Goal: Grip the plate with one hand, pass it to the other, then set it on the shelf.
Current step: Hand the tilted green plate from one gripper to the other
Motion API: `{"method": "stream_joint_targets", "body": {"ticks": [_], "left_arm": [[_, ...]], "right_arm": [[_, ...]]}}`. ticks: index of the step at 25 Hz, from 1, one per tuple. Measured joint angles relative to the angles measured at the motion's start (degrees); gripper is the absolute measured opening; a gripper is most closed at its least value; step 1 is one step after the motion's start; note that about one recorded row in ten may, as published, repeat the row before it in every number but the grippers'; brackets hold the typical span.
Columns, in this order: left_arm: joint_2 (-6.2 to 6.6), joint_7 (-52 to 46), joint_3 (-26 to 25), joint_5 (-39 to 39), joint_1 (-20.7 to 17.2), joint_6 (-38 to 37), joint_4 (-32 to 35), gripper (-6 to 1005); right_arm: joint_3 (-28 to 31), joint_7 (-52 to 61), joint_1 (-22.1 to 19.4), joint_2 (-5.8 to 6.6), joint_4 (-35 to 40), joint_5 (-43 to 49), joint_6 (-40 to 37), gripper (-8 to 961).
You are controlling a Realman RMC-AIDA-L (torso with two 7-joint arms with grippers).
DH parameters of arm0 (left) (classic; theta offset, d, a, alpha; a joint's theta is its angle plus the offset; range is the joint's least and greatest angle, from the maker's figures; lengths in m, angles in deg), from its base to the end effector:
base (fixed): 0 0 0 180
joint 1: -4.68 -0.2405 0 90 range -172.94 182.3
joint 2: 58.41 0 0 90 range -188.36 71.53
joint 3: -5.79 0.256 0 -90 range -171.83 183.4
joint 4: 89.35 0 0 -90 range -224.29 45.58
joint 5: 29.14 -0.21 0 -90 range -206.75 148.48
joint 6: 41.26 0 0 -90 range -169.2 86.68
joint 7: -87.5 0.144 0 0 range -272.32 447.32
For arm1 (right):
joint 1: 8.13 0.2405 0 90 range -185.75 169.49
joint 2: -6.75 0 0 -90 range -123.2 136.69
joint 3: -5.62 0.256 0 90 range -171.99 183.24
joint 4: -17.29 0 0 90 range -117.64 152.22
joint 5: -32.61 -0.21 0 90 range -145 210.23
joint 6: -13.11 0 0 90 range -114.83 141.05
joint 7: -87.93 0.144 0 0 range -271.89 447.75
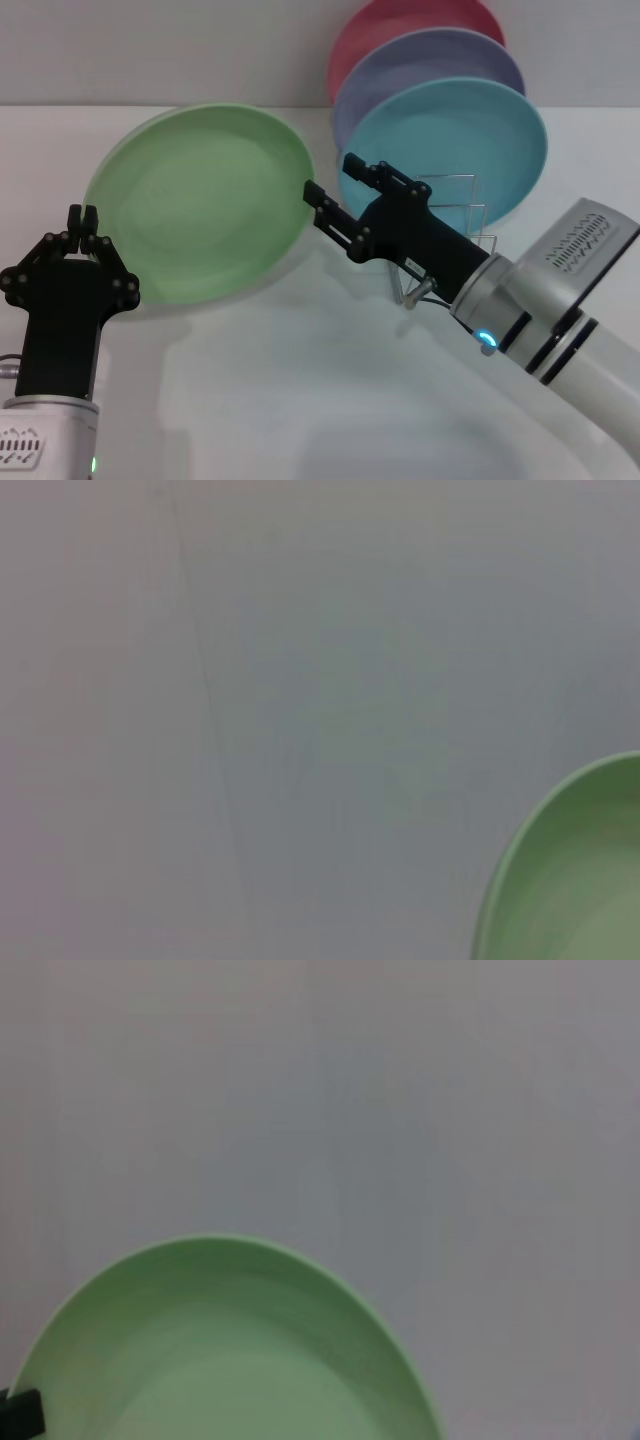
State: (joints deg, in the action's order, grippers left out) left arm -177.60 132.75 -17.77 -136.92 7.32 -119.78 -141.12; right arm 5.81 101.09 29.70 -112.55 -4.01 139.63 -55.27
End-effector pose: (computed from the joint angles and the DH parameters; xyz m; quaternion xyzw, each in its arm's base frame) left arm -0.2434 0.2202 -0.0643 -0.6514 -0.1490 -0.2480 0.7014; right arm 0.2057 0.3223 -0.1126 -0.8344 0.1766 0.3890 0.3482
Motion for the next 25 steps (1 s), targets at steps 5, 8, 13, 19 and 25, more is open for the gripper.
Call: {"method": "stream_joint_targets", "body": {"ticks": [5, 8, 13, 19, 25], "left_arm": [[0.0, 4.43, 1.26, 3.65, 0.71, -0.2, -1.72, 42], [0.01, 6.83, 1.98, 4.89, 0.8, -0.4, -2.85, 42], [0.01, 8.53, 2.12, 5.34, 0.57, -0.57, -3.89, 43], [0.0, 11.02, 2.98, 5.77, 0.49, -1.09, -4.77, 43], [0.0, 11.16, 3.3, 5.77, 0.32, -1.78, -5.12, 43]], "right_arm": [[0.29, -0.03, 1.49, -0.03, -0.37, 0.01, 2.27, 602], [0.49, -0.05, 2.3, -0.05, -0.54, 0.01, 3.67, 602], [0.51, -0.13, 2.74, -0.06, -0.59, 0.01, 4.36, 599], [1.09, -1.08, 2.75, -0.13, -0.59, 0.01, 4.95, 591], [1.14, -2.05, 2.34, -0.14, -0.59, 0.01, 4.76, 507]]}}
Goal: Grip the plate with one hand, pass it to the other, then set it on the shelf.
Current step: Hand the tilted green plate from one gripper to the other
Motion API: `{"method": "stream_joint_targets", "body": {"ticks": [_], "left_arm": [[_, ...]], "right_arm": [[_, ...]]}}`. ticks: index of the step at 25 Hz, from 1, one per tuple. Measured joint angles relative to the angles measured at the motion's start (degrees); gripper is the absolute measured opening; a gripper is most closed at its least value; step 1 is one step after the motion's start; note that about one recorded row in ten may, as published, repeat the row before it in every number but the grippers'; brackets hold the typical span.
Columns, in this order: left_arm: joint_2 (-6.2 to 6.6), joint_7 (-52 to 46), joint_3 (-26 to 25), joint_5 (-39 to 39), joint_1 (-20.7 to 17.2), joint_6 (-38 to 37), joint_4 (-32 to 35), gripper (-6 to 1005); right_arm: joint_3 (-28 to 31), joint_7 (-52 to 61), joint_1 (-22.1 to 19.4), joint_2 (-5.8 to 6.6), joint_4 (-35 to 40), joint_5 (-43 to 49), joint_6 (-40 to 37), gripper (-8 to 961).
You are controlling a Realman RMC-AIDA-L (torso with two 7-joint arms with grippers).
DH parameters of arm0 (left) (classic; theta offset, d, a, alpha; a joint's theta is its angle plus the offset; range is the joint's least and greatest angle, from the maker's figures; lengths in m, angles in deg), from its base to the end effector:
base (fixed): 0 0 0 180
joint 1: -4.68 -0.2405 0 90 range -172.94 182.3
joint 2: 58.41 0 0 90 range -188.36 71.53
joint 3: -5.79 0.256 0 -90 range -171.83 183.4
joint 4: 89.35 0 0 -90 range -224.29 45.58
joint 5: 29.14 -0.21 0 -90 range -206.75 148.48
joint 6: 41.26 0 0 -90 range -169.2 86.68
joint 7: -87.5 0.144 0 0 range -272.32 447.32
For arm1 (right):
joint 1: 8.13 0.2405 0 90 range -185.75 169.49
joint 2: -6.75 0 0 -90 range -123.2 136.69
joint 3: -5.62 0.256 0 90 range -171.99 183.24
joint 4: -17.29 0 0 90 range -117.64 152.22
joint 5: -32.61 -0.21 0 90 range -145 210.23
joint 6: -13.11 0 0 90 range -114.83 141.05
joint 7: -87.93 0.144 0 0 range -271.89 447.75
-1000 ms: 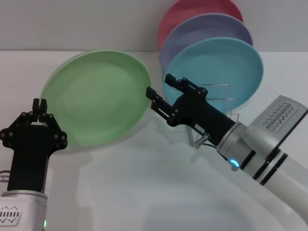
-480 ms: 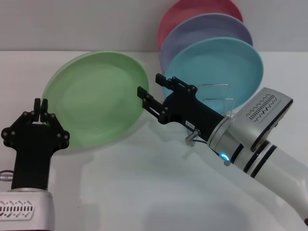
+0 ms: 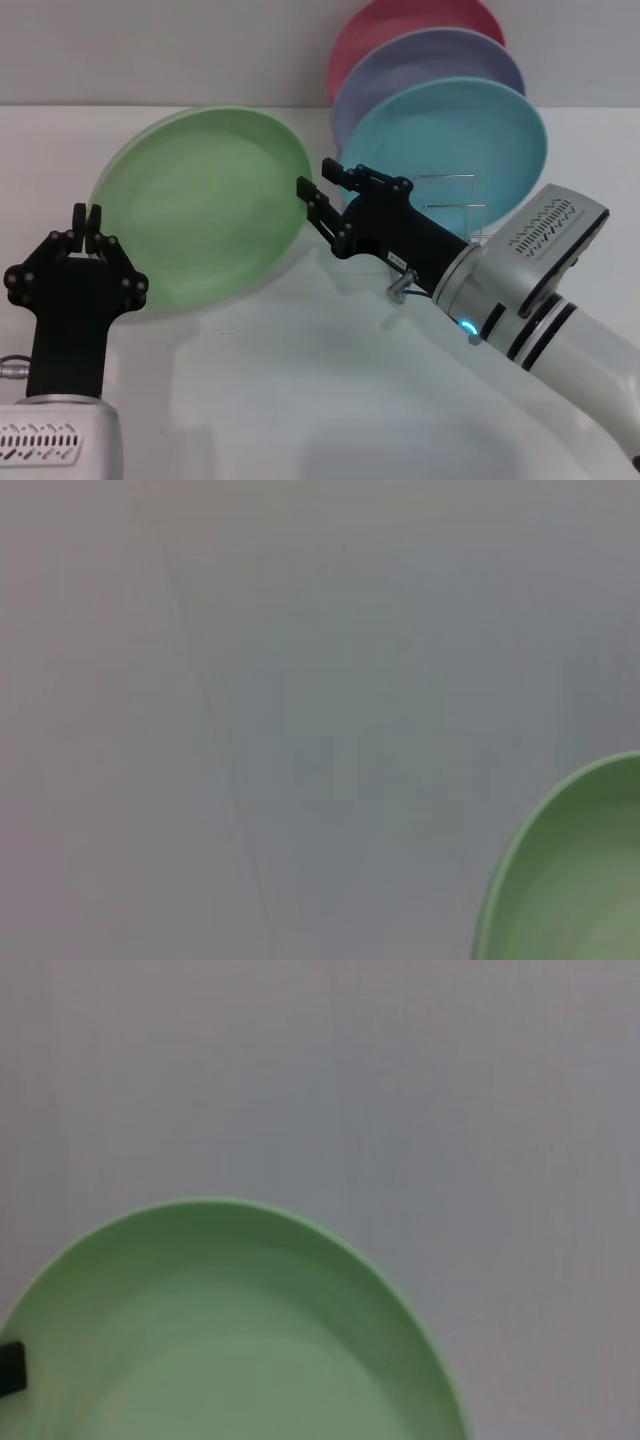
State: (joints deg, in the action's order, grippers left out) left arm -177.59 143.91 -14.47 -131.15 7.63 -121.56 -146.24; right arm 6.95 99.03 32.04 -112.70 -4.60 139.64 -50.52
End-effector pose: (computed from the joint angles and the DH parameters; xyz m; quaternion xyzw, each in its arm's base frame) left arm -0.2291 0.2159 -0.0666 -0.6483 -0.1348 -0.2066 0.7203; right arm 0.1981 0.3328 -0.1204 -0.8475 0.1684 0.3619 0.3498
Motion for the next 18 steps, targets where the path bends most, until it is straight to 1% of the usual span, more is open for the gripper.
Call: {"method": "stream_joint_targets", "body": {"ticks": [1, 7, 18], "left_arm": [[0.0, 0.04, 0.14, 0.0, -0.05, -0.2, -0.08, 43], [0.0, 1.97, 0.93, 0.0, -0.15, -0.69, -0.55, 44], [0.0, 2.14, 1.7, -0.02, -0.09, -0.68, -0.6, 44]], "right_arm": [[0.03, -0.17, -0.02, 0.0, 0.0, 0.0, 0.0, 487], [0.1, -0.4, -0.08, 0.0, 0.0, 0.0, 0.06, 255], [0.18, -0.91, 0.17, -0.03, 0.0, -0.07, 0.21, 245]]}}
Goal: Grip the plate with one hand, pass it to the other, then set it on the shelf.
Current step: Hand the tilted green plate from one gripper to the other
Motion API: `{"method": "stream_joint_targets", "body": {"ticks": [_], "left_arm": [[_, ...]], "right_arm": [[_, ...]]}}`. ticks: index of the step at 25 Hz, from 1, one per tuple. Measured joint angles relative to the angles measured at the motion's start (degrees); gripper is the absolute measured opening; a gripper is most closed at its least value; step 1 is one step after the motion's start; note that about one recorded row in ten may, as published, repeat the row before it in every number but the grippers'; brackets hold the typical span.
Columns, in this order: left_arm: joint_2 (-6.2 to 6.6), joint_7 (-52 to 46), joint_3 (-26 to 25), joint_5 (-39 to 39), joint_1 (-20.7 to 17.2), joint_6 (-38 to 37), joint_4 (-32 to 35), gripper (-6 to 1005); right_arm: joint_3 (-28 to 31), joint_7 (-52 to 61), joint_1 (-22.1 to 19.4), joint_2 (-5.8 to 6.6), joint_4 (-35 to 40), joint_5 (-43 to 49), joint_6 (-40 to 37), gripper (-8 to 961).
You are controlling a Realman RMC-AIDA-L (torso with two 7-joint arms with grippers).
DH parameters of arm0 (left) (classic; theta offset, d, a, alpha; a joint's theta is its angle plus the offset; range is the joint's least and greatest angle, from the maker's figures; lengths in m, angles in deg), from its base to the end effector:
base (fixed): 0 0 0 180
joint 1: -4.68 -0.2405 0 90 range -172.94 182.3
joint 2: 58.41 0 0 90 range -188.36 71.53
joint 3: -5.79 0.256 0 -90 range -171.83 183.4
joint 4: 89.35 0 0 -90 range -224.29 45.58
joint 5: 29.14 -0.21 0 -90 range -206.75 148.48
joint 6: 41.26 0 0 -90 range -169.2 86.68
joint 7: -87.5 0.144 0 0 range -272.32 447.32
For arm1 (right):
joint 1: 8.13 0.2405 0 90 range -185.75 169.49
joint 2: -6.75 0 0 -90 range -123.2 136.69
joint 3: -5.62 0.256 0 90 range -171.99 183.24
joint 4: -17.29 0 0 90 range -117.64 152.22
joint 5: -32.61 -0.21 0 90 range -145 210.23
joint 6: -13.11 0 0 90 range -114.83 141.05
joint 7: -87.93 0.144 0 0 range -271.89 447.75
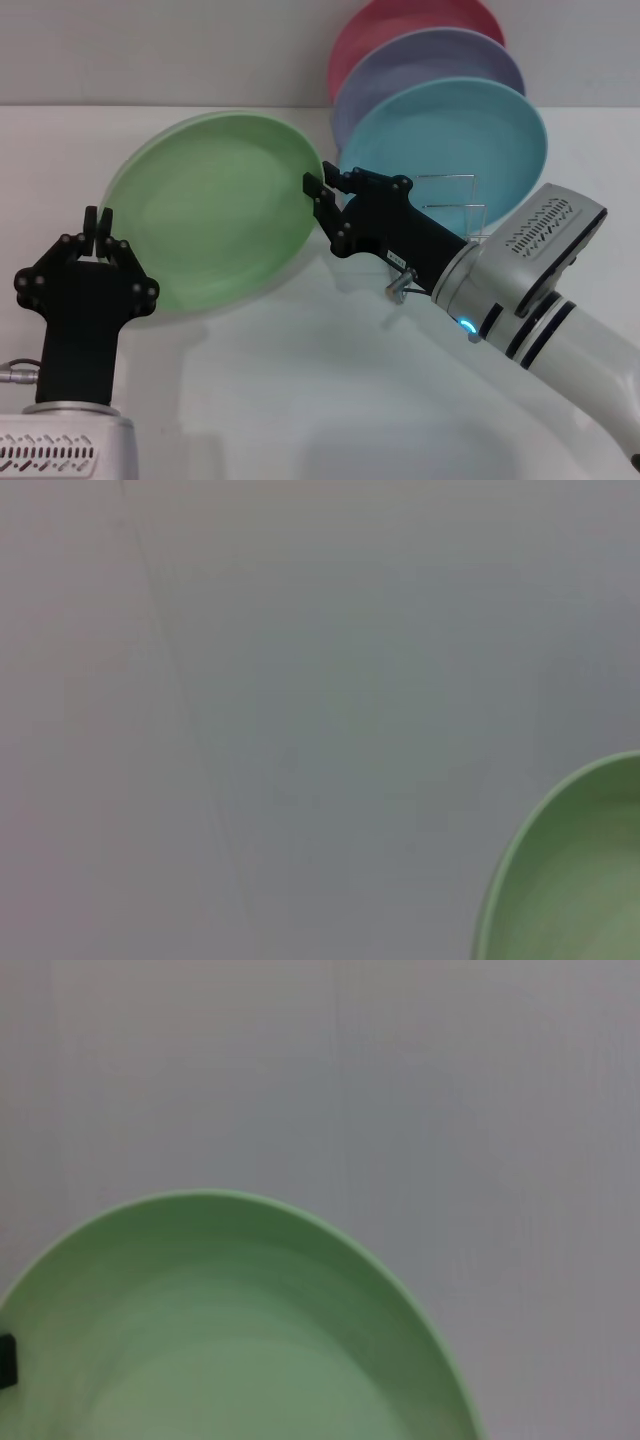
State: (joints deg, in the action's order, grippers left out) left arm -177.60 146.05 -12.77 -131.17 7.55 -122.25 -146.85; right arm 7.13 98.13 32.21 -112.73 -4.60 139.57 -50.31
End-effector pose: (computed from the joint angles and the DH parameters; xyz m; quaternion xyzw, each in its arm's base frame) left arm -0.2240 0.2108 -0.0699 -0.6554 -0.1216 -0.2018 0.7175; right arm 0.1973 0.3338 -0.1205 -0.8485 0.1624 0.3590 0.3533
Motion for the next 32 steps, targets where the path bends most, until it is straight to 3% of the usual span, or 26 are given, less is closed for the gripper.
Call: {"method": "stream_joint_targets", "body": {"ticks": [32], "left_arm": [[0.0, 0.07, 0.28, 0.0, 0.42, 0.29, 0.27, 46]], "right_arm": [[-0.02, -0.09, 0.24, -0.05, 0.53, -0.09, 0.05, 78]]}}
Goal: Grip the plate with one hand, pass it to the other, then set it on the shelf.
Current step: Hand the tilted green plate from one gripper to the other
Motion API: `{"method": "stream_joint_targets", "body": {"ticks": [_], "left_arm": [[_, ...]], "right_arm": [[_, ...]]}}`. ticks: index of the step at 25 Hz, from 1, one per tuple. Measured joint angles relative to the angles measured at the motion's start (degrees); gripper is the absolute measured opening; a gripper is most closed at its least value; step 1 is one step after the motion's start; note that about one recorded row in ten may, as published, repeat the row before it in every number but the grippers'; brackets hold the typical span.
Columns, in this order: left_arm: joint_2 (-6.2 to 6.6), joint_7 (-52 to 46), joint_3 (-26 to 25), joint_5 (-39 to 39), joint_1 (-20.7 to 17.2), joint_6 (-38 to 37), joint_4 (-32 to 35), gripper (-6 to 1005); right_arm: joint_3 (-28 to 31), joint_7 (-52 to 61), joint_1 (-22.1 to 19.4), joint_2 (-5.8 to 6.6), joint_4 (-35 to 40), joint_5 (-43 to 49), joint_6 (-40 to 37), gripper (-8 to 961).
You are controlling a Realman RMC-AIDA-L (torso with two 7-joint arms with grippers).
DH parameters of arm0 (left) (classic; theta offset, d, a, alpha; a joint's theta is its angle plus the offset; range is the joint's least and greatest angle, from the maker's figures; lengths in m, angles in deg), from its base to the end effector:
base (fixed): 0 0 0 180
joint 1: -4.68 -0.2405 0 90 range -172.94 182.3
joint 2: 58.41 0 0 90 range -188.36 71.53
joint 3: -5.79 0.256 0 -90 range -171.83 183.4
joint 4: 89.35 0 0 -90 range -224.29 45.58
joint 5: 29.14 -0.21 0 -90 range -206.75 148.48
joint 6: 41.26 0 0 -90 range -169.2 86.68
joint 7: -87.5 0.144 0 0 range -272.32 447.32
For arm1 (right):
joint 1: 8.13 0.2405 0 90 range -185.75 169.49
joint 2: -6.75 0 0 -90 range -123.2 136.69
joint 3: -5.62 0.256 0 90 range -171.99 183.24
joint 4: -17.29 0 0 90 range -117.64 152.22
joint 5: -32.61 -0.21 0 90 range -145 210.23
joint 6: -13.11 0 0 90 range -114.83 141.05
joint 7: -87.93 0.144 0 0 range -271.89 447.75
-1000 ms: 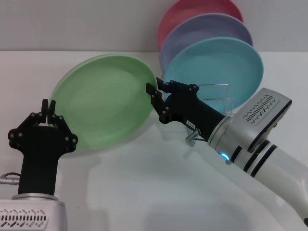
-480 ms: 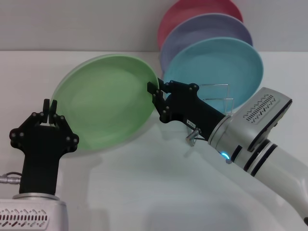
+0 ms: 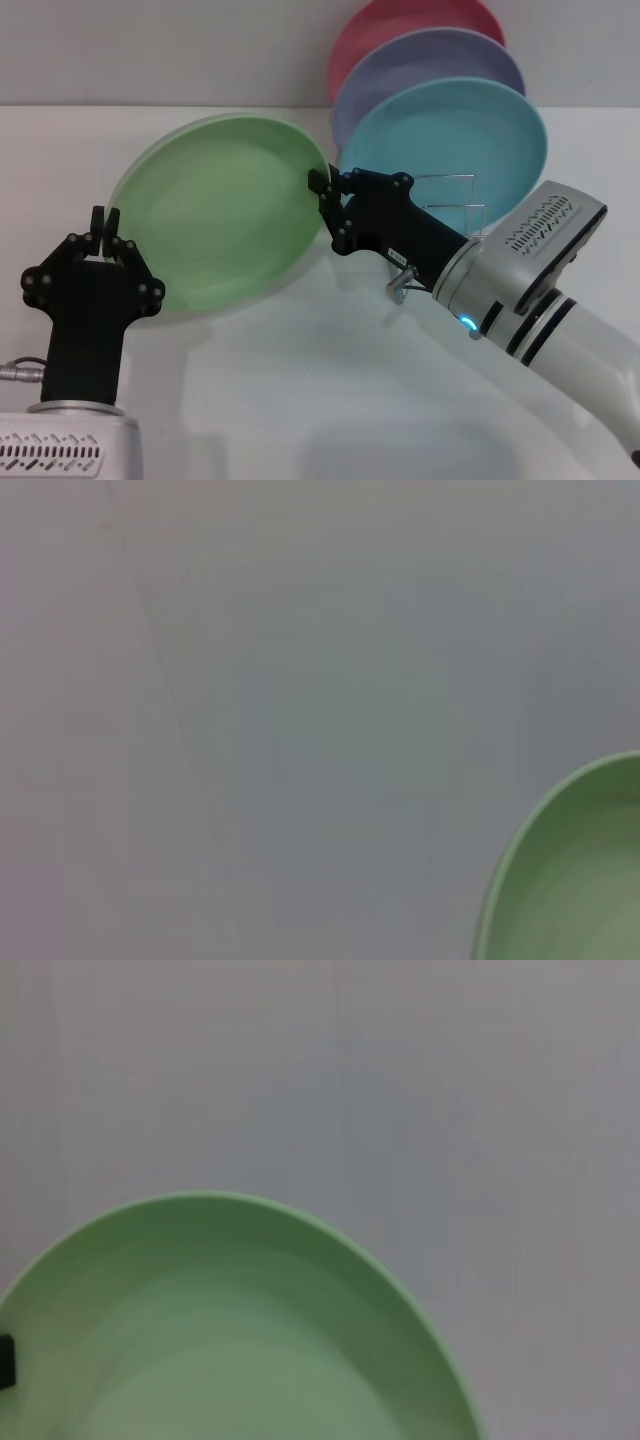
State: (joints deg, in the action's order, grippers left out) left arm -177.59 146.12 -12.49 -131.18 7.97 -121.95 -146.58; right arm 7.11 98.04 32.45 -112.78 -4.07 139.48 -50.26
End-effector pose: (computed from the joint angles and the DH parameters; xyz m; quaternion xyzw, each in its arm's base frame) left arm -0.2232 0.2117 -0.0716 -0.6601 -0.1176 -0.2019 0.7139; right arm 0.1975 0.3359 -0.1194 -0.8490 0.1585 0.3567 0.3560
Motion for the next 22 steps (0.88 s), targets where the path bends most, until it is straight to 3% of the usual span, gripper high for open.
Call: {"method": "stream_joint_targets", "body": {"ticks": [22], "left_arm": [[0.22, -0.52, -0.42, -0.01, 0.82, 0.76, 0.54, 47]], "right_arm": [[0.94, 0.0, 0.04, -0.1, 0.16, 0.02, 0.52, 29]]}}
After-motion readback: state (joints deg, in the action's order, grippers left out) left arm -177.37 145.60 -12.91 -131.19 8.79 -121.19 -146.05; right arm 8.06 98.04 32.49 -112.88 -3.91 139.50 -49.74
